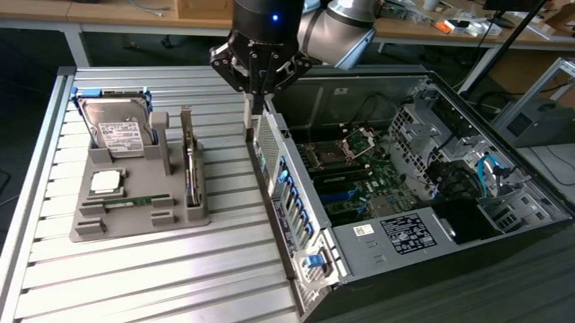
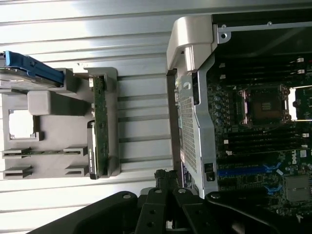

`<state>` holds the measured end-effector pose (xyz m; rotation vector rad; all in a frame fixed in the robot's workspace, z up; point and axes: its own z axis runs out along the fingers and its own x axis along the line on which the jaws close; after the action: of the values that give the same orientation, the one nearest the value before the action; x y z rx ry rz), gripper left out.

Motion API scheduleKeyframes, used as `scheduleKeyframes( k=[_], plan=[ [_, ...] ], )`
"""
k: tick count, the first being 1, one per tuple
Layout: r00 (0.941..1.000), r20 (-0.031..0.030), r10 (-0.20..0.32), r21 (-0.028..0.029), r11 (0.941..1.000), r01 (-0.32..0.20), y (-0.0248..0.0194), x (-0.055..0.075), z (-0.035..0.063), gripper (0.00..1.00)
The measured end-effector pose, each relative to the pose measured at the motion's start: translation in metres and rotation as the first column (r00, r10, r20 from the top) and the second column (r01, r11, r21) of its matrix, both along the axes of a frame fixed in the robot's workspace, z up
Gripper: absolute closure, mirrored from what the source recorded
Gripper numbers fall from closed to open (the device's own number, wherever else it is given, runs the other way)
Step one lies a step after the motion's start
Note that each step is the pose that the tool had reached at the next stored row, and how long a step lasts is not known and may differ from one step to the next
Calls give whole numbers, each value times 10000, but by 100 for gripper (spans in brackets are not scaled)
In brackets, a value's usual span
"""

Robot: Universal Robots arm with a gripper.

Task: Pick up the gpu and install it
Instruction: 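Reach for the gpu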

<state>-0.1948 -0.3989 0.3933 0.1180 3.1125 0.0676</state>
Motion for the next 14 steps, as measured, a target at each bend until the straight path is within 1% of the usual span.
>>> scheduleKeyframes(
  k=[14],
  plan=[
    [10000,0,0,0,10000,0,0,-57,0,89]
  ],
)
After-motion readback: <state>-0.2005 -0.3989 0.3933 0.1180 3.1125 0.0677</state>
